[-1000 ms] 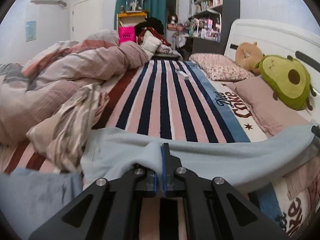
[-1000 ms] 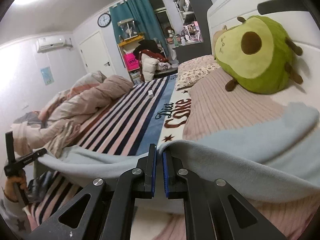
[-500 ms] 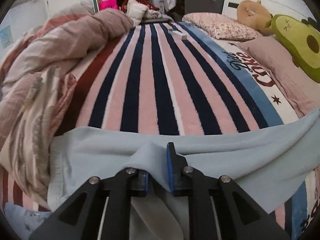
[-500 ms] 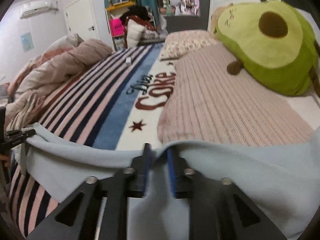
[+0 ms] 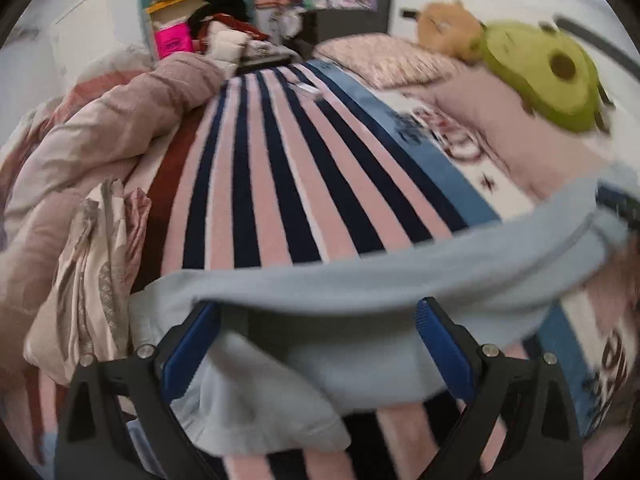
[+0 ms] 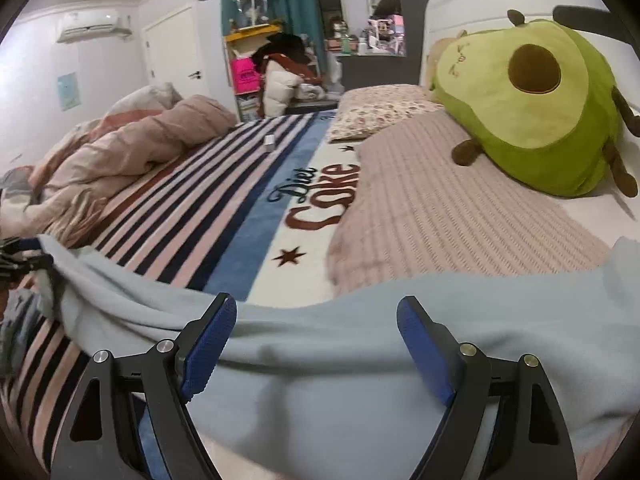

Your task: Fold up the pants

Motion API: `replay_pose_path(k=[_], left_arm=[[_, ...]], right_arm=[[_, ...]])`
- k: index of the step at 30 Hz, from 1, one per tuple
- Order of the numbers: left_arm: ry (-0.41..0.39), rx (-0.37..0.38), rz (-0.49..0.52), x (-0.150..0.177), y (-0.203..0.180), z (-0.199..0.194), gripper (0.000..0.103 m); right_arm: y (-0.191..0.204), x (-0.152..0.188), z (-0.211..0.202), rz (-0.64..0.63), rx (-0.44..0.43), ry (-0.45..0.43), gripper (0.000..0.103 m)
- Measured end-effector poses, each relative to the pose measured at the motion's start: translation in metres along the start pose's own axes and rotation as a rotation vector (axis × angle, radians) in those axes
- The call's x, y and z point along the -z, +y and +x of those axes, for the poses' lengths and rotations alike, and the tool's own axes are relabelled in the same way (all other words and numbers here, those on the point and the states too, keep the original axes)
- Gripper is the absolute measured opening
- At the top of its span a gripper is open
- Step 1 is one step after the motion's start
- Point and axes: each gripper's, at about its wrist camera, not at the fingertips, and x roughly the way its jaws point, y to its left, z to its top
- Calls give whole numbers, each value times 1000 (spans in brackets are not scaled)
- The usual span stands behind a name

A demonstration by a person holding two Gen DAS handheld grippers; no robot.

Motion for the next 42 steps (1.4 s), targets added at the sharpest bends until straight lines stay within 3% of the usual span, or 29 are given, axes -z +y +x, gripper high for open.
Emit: replay_pose_path(k=[2,4,7,15,17,18,19,20,22,25,31,42], left_arm=[[75,20,34,5,-4,4,99],[98,58,34,11,-4,5,99],[113,-24,26,27,-3,5,99],[202,-50,22,69,-9,42,98],[214,-85,9,69,-6,52,83],[217,-119,9,69,-4,53,64],[211,-120,6,68,-2,51,54],[199,-107,-2,66,1,47,49],[181,-70,-27,60,7,37,25],[168,-39,-58,50,18,25,8],[131,-146,-61,28,49,11,5],[150,-472,-1,-17,110,50,7]], right_arm=[[2,1,-3,9,-26,-6,80],[4,3,-4,17,-56,-8,80],[9,10,-8,18,-88,-18,80],[20,24,-9,-26,-93,-19,80],[19,25,-9,-23,-93,-21,80],[17,26,-9,-19,-96,-21,80],[17,26,-10,-17,-97,-20,80],[16,27,-10,-18,-96,-20,80],[16,28,-11,-23,-91,-18,80],[18,30,-13,-26,-89,-17,80],[20,28,-11,-7,-97,-17,80],[33,21,7,-43,-81,23,80]])
